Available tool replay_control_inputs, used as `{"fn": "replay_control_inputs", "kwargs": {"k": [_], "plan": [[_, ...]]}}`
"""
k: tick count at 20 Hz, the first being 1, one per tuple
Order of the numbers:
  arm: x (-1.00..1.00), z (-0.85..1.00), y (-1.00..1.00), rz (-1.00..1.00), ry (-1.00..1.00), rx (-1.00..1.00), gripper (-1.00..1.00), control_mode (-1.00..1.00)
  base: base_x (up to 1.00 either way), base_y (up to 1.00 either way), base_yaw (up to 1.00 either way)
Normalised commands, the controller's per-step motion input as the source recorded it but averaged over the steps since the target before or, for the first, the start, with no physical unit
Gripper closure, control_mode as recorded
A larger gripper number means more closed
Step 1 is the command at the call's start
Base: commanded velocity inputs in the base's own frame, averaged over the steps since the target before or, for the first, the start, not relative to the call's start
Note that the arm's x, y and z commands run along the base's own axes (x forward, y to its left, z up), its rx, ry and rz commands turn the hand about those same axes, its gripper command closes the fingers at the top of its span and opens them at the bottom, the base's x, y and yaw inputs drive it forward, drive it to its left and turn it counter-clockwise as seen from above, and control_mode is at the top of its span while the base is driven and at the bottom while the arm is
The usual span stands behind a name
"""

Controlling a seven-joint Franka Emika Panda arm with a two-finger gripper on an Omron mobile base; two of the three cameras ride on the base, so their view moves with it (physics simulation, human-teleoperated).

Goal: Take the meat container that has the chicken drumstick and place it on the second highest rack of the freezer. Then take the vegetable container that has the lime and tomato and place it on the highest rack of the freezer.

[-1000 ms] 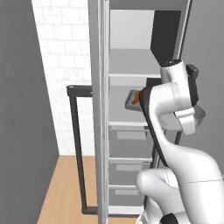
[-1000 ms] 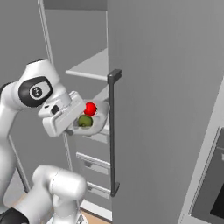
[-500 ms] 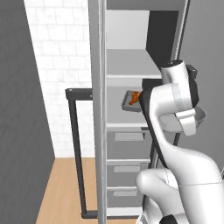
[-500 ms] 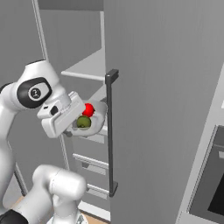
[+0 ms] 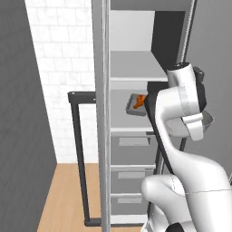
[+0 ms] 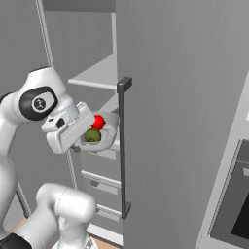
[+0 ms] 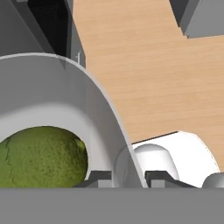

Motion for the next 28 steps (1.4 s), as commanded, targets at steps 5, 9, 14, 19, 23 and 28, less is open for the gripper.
{"fn": "replay_control_inputs", "kwargs": {"k": [5, 9, 14, 19, 23, 28], "plan": [[0.00, 0.00, 0.00, 0.00, 0.00, 0.00, 1.00, -1.00, 0.00, 0.00, 0.00], [-0.09, 0.01, 0.20, 0.00, -0.04, -0.01, 1.00, -1.00, 0.00, 0.00, 0.00], [-0.23, 0.17, 0.47, 0.00, -0.07, -0.02, 1.00, -1.00, 0.00, 0.00, 0.00], [0.10, 0.27, 0.29, 0.01, -0.18, 0.00, 1.00, -1.00, 0.00, 0.00, 0.00], [0.32, 0.22, 0.13, 0.06, -0.21, 0.00, 1.00, -1.00, 0.00, 0.00, 0.00], [0.42, 0.29, 0.12, 0.05, -0.23, 0.00, 1.00, -1.00, 0.00, 0.00, 0.00]]}}
